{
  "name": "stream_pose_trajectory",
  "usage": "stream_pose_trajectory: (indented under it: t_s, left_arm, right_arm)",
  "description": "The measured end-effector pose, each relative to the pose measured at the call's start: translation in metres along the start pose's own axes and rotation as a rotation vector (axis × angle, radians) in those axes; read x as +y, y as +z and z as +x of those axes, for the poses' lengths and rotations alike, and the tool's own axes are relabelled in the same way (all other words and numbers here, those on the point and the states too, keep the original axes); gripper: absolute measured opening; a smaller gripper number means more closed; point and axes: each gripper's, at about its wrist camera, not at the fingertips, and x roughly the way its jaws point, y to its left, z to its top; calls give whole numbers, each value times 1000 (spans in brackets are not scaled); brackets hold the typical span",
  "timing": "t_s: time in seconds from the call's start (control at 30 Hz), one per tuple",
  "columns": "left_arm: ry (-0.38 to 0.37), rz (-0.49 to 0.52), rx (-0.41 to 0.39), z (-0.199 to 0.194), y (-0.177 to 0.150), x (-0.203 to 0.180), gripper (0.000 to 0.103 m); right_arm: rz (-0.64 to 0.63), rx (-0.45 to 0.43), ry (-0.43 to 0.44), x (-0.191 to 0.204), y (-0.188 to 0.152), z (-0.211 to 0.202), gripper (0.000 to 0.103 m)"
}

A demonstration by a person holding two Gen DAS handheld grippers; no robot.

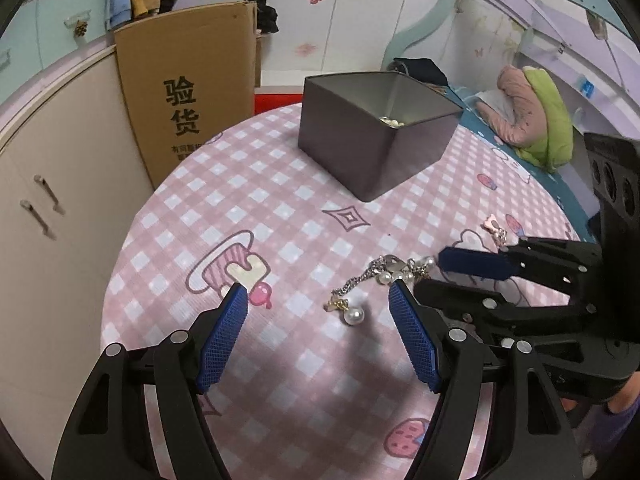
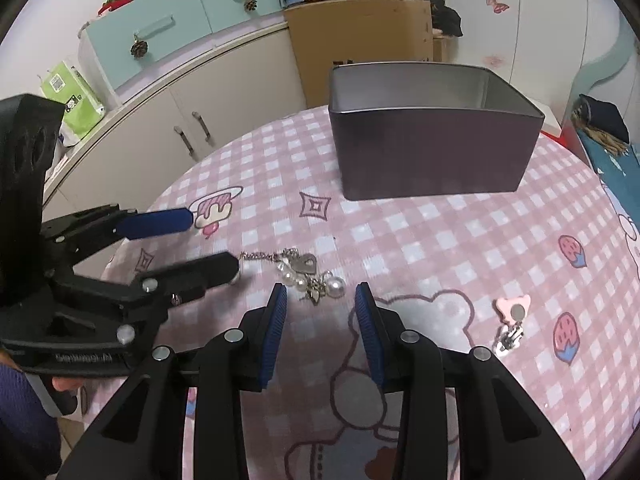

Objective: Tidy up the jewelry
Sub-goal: 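Grasp the pearl chain keychain with the right gripper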

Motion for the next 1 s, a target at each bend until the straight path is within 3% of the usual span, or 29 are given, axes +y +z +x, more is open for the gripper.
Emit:
stream_pose_trajectory:
  t_s: [0.17, 0.4, 1.0]
  left_arm:
    - [-6, -19, 5, 1, 0, 4, 71]
    - [-20, -28, 12, 2, 0, 5, 71]
    - [-56, -53, 24, 0, -1, 9, 71]
  right_arm:
    - [-46, -3, -33, 6, 1, 1, 33]
    - [-28, -11, -46, -5, -2, -2, 7]
    - [-85, 7, -26, 0, 4, 1, 14]
